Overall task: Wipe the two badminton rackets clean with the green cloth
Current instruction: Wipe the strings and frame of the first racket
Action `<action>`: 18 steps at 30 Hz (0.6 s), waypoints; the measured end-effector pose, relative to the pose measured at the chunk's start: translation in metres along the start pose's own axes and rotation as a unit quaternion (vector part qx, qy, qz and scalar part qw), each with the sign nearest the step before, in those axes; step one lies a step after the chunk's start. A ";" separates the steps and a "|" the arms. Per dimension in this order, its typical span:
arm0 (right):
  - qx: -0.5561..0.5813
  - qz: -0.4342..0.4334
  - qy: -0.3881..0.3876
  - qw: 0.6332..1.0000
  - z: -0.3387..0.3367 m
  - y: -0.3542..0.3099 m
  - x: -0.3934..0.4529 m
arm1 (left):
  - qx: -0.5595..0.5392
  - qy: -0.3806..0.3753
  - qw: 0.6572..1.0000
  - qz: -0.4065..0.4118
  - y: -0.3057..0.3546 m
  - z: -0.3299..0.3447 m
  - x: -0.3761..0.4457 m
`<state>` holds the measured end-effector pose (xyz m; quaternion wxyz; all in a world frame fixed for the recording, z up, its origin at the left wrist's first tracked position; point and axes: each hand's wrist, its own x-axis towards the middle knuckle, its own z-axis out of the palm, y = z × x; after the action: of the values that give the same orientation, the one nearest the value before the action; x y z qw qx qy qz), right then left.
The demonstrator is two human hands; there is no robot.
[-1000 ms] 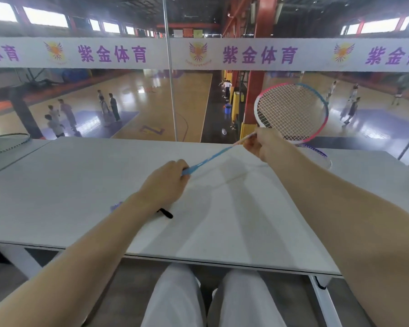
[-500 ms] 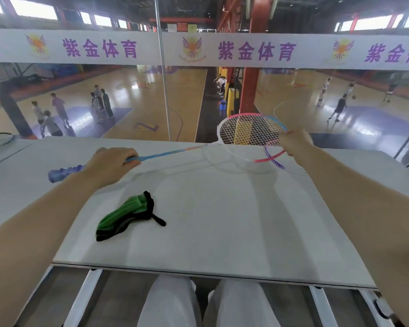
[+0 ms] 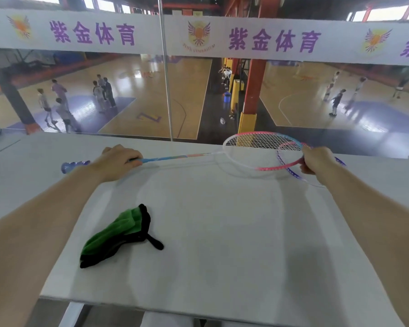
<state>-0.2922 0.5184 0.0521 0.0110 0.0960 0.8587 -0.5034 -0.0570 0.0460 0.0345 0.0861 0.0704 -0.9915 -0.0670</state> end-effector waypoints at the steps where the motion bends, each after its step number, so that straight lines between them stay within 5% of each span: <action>1: 0.009 0.004 -0.007 1.000 0.003 0.000 0.004 | 0.002 -0.001 1.000 -0.002 -0.004 0.003 0.005; 11: -0.080 -0.029 -0.060 0.995 0.024 0.007 0.031 | 0.104 0.011 0.994 -0.035 -0.035 0.025 0.062; 18: -0.295 -0.091 -0.061 0.949 0.046 -0.001 0.051 | 0.161 0.016 0.983 -0.090 -0.045 0.044 0.100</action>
<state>-0.3461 0.4863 0.0241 0.0457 -0.0214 0.9716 -0.2314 -0.1563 -0.0078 0.0016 0.0832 0.1728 -0.9776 0.0868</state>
